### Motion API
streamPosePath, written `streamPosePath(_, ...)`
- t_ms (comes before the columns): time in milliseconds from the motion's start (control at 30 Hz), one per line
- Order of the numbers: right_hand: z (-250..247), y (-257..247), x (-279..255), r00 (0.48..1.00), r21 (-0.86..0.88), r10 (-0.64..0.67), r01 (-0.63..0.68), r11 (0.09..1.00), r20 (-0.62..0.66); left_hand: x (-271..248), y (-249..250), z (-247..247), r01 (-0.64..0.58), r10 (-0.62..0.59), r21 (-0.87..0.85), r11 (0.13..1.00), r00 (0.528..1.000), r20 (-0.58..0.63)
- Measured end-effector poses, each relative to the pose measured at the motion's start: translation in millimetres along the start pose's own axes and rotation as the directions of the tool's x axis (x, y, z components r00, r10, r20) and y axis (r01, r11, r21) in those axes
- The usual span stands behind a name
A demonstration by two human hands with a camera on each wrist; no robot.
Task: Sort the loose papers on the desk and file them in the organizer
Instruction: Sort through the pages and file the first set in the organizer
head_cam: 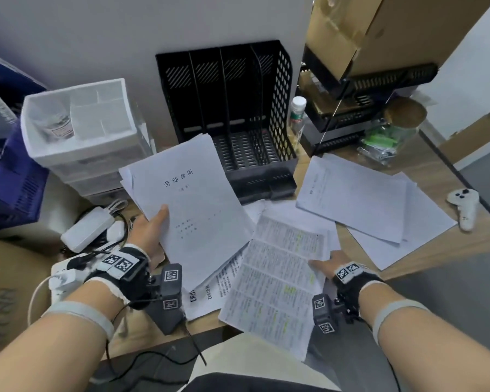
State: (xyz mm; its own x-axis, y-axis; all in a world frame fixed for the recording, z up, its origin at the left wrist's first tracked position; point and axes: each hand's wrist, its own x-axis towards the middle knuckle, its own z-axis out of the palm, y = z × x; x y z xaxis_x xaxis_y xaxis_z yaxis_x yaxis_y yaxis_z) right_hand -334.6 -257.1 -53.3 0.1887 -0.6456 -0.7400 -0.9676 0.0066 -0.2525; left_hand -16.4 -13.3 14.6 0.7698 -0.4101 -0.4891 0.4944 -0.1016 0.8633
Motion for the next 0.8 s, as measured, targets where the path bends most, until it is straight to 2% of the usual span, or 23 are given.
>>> streamPosePath(67, -1, 0, 4, 0.995, 0.021, -0.081, 0.083, 0.996, -0.058, -1, 3, 0, -0.01, 0.01, -0.014, 1.0, 1.0, -0.007)
streamPosePath(100, -4, 0, 3, 0.989, 0.091, -0.112, 0.121, 0.988, -0.094, 0, 6, -2, -0.03, 0.03, -0.019, 0.999, 0.999, -0.011)
streamPosePath(200, -14, -2, -11, 0.969, 0.421, -0.042, 0.145, 0.896, -0.244, 8, 14, -5, -0.092, 0.09, -0.031, 0.995, 0.994, -0.06)
streamPosePath(233, -12, -4, -16, 0.972, 0.535, -0.014, 0.141, 0.833, -0.235, 13, 15, -6, -0.095, 0.091, -0.054, 0.994, 0.993, -0.07)
streamPosePath(333, 11, -19, -28, 0.999, 0.746, -0.049, 0.044, 0.664, -0.014, 20, 22, -1, -0.092, 0.082, -0.115, 0.989, 0.993, -0.088)
streamPosePath(433, 42, -35, -39, 0.979, 0.788, -0.112, -0.067, 0.613, 0.17, 14, 26, 14, -0.064, 0.06, -0.124, 0.99, 0.998, -0.034)
streamPosePath(500, 57, -40, -42, 0.96, 0.772, -0.143, -0.101, 0.627, 0.242, 7, 23, 27, -0.047, 0.05, -0.109, 0.993, 0.998, 0.026)
streamPosePath(567, 61, -41, -49, 0.957, 0.691, -0.149, -0.067, 0.72, 0.248, 5, 13, 33, -0.027, 0.033, -0.09, 0.996, 0.997, 0.074)
streamPosePath(633, 54, -38, -53, 0.959, 0.535, -0.177, 0.031, 0.844, 0.223, 4, 2, 35, -0.004, 0.01, -0.063, 0.998, 0.996, 0.093)
streamPosePath(667, 49, -31, -51, 0.96, 0.514, -0.197, 0.068, 0.855, 0.2, 5, -5, 35, 0.005, -0.003, -0.025, 1.0, 0.995, 0.099)
streamPosePath(700, 45, -21, -47, 0.967, 0.534, -0.2, 0.086, 0.841, 0.16, 5, -11, 36, 0.015, -0.016, 0.015, 1.0, 0.993, 0.116)
streamPosePath(733, 40, -9, -42, 0.984, 0.519, -0.169, 0.118, 0.846, 0.053, 9, -19, 34, 0.025, -0.031, 0.05, 0.998, 0.992, 0.122)
streamPosePath(767, 34, 3, -37, 0.991, 0.46, -0.092, 0.127, 0.879, -0.097, 10, -26, 35, 0.038, -0.048, 0.077, 0.996, 0.992, 0.121)
streamPosePath(800, 27, 14, -38, 0.973, 0.38, 0.009, 0.082, 0.921, -0.232, 10, -31, 38, 0.052, -0.063, 0.096, 0.994, 0.991, 0.116)
